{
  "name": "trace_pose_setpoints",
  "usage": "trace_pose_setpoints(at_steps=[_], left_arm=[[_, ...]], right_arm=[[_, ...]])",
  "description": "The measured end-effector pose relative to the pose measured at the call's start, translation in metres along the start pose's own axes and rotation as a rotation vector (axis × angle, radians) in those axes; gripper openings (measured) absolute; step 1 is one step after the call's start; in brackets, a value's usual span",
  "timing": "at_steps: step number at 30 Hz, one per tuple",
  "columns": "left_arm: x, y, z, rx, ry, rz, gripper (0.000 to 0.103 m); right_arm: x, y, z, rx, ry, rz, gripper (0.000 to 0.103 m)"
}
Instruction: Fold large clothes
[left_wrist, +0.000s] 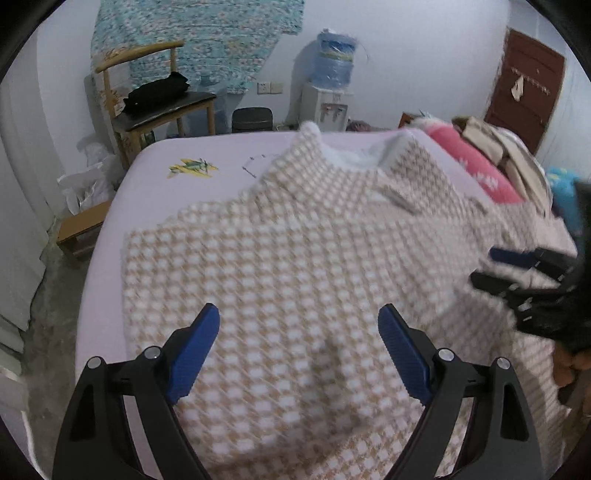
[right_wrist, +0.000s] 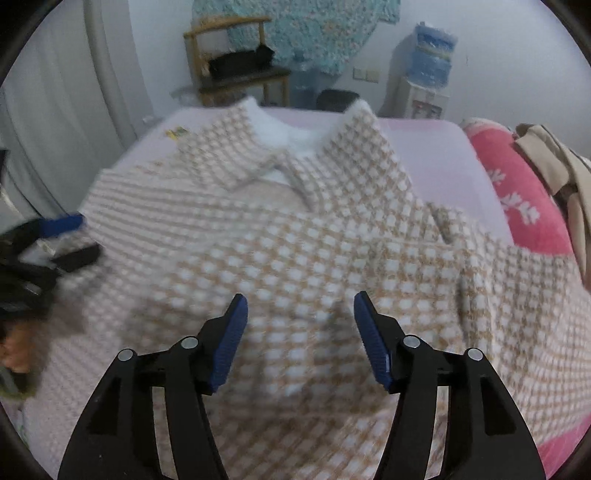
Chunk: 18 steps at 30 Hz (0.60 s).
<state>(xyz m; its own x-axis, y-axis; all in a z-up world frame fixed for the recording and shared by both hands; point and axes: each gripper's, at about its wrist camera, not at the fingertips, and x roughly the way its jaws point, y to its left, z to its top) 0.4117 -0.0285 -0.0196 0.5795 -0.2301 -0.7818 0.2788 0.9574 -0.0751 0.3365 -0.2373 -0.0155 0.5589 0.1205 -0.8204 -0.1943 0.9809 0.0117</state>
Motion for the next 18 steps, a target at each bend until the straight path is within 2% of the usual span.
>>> trace_pose_setpoints(at_steps=[3, 6, 11, 14, 18], left_arm=[[0.013, -0.005, -0.013, -0.006, 0.036, 0.035, 0.086], [0.020, -0.008, -0.022, 0.014, 0.033, 0.081, 0.086], [0.021, -0.009, -0.026, 0.013, 0.015, 0.099, 0.087], [0.022, -0.010, -0.027, 0.012, 0.009, 0.110, 0.087], [0.022, -0.011, -0.027, 0.003, 0.006, 0.114, 0.088]], right_arm=[[0.013, 0.003, -0.015, -0.040, 0.060, -0.040, 0.062], [0.006, 0.008, -0.017, -0.056, 0.055, -0.053, 0.062], [-0.038, -0.014, -0.021, 0.026, 0.004, -0.032, 0.063], [-0.066, -0.053, -0.031, 0.131, -0.009, -0.029, 0.063], [-0.103, -0.138, -0.051, 0.334, -0.024, -0.059, 0.063]])
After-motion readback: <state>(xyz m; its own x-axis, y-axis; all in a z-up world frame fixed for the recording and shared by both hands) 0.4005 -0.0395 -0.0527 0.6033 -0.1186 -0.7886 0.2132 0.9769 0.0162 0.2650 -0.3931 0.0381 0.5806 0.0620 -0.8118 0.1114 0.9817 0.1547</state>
